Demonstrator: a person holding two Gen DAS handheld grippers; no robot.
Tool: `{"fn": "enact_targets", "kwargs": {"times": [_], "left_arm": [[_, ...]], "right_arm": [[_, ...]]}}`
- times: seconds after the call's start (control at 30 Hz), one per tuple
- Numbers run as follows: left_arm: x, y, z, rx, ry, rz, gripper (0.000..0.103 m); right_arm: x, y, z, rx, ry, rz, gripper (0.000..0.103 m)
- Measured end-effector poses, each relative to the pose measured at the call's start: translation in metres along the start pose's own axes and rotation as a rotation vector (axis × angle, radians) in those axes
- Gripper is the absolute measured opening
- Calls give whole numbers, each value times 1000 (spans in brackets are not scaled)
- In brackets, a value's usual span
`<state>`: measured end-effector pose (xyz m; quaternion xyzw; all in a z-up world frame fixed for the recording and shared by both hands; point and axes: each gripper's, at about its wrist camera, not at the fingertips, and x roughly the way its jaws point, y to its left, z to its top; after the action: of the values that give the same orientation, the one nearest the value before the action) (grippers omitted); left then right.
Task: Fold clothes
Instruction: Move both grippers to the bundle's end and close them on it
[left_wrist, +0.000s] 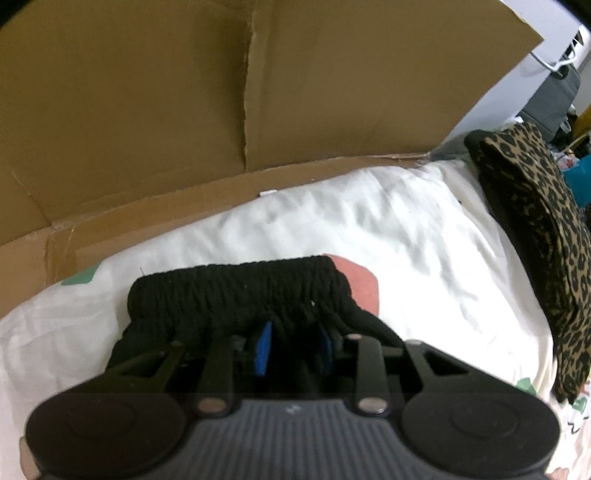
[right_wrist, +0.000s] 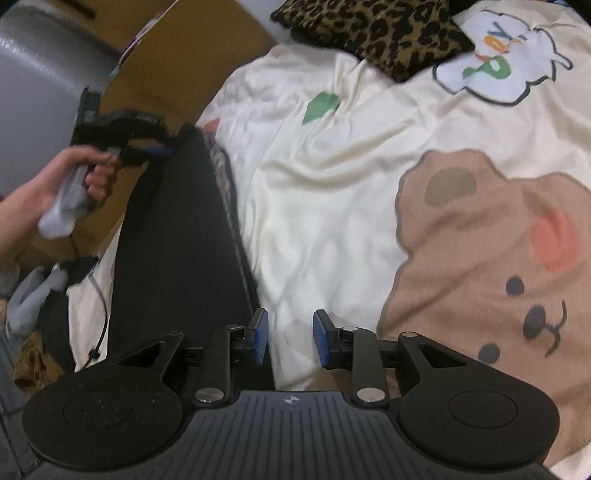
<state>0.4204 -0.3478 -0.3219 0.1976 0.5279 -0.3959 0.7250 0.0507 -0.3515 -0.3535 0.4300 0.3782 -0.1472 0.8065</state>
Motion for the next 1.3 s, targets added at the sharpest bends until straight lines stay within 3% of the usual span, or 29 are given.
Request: {"fn": "enact_targets", "kwargs": {"times": [0.23, 0.43, 0.77, 0.9, 1.0, 1.3], "left_arm": [[-23, 0, -2, 25, 18, -26, 31], [-72, 3, -17, 110, 4, -56, 31], [-152, 51, -60, 169, -28, -34, 34], [-170, 74, -92, 164, -32, -30, 34], [-175, 92, -122, 144, -13, -39, 34], [-160, 136, -232, 83, 75, -26, 32]], "right_arm": [[-8, 11, -19, -79, 73, 18, 28], [-14, 22, -34, -166, 133, -1, 28], [-18, 24, -54, -222, 193, -46, 25], [-20, 25, -63, -246, 204, -66, 9], [-24, 24, -68, -259, 204, -74, 4], [-33, 27, -74, -275, 208, -90, 1]]}}
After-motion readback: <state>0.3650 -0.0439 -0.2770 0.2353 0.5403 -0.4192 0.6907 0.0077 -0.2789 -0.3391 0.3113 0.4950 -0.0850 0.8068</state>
